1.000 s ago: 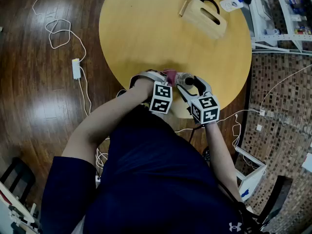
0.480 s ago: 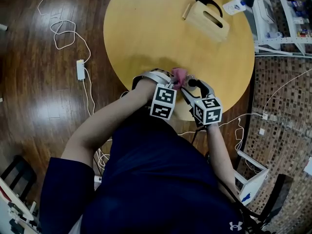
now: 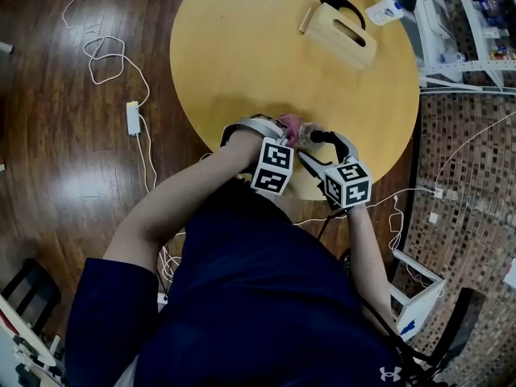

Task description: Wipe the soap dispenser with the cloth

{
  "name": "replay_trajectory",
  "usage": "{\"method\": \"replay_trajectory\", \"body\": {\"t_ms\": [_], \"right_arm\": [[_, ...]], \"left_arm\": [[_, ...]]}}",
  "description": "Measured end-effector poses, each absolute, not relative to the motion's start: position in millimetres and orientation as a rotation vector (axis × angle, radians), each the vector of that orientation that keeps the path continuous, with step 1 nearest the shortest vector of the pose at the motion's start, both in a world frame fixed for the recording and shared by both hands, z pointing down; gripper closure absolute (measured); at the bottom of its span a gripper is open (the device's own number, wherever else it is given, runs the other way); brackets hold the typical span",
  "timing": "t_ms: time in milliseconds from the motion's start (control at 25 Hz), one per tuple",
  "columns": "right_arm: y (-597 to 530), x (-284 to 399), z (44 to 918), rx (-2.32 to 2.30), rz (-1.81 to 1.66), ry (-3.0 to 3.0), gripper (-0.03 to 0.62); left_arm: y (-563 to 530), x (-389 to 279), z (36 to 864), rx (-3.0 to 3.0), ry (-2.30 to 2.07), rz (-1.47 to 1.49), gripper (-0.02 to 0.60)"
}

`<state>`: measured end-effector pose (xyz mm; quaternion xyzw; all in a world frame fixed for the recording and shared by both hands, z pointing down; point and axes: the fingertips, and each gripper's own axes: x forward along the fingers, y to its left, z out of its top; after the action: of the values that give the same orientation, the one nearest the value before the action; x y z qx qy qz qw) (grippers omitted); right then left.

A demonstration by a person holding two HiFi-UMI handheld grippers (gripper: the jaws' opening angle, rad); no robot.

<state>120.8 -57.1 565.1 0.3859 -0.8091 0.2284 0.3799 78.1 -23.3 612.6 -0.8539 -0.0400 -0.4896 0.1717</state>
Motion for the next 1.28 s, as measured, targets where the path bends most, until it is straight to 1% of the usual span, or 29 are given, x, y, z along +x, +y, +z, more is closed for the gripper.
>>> {"method": "replay_trajectory", "body": {"t_ms": [80, 120, 240, 280, 320, 360, 560, 640, 720, 760, 800, 880, 960, 1080, 1120, 1160, 1280], "right_arm": [[-58, 121, 555, 1.147, 0.732, -2.052, 0.154], [-59, 119, 555, 1.18, 0.754, -2.033, 0.155], [-64, 114, 562, 1.143, 0.68, -1.989, 0.163], [-66, 114, 565, 1.117, 0.648, -1.978, 0.198], [-68, 115, 568, 1.089, 0.616, -1.969, 0.26], [-69, 116, 569, 1.056, 0.588, -1.968, 0.266], [-72, 107, 571, 0.75, 0.373, -2.076, 0.267], [-73, 104, 570, 0.664, 0.257, -2.088, 0.263], [-71, 108, 569, 0.706, 0.234, -2.075, 0.246], [-70, 111, 567, 0.779, 0.292, -2.081, 0.215], [-67, 115, 564, 0.874, 0.393, -2.094, 0.203], [-62, 119, 559, 1.036, 0.621, -2.101, 0.201], [-61, 113, 559, 1.075, 0.725, -2.095, 0.201], [-69, 106, 560, 1.035, 0.687, -2.089, 0.207], [-72, 107, 562, 1.018, 0.652, -2.071, 0.223], [-73, 110, 565, 0.996, 0.613, -2.052, 0.272], [-76, 110, 568, 0.887, 0.541, -2.048, 0.278]], "left_arm": [[-21, 77, 591, -2.444, -0.082, -1.33, 0.474], [-21, 76, 584, -2.442, -0.069, -1.312, 0.474], [-28, 73, 578, -2.402, -0.035, -1.308, 0.472], [-32, 72, 583, -2.395, -0.03, -1.319, 0.472], [-36, 72, 591, -2.395, -0.035, -1.339, 0.472], [-41, 71, 602, -2.391, -0.049, -1.371, 0.472], [-52, 68, 655, -2.333, -0.133, -1.52, 0.472], [-46, 71, 656, -2.345, -0.137, -1.516, 0.472], [-38, 73, 647, -2.377, -0.121, -1.477, 0.472], [-33, 74, 639, -2.393, -0.114, -1.449, 0.472], [-28, 75, 630, -2.408, -0.106, -1.417, 0.472], [-22, 77, 609, -2.433, -0.082, -1.353, 0.472], [-21, 76, 591, -2.437, -0.051, -1.31, 0.472], [-29, 73, 583, -2.381, -0.017, -1.299, 0.472], [-32, 71, 587, -2.362, -0.017, -1.313, 0.472], [-36, 69, 595, -2.349, -0.028, -1.341, 0.472], [-40, 60, 633, -2.321, -0.117, -1.489, 0.472]]}}
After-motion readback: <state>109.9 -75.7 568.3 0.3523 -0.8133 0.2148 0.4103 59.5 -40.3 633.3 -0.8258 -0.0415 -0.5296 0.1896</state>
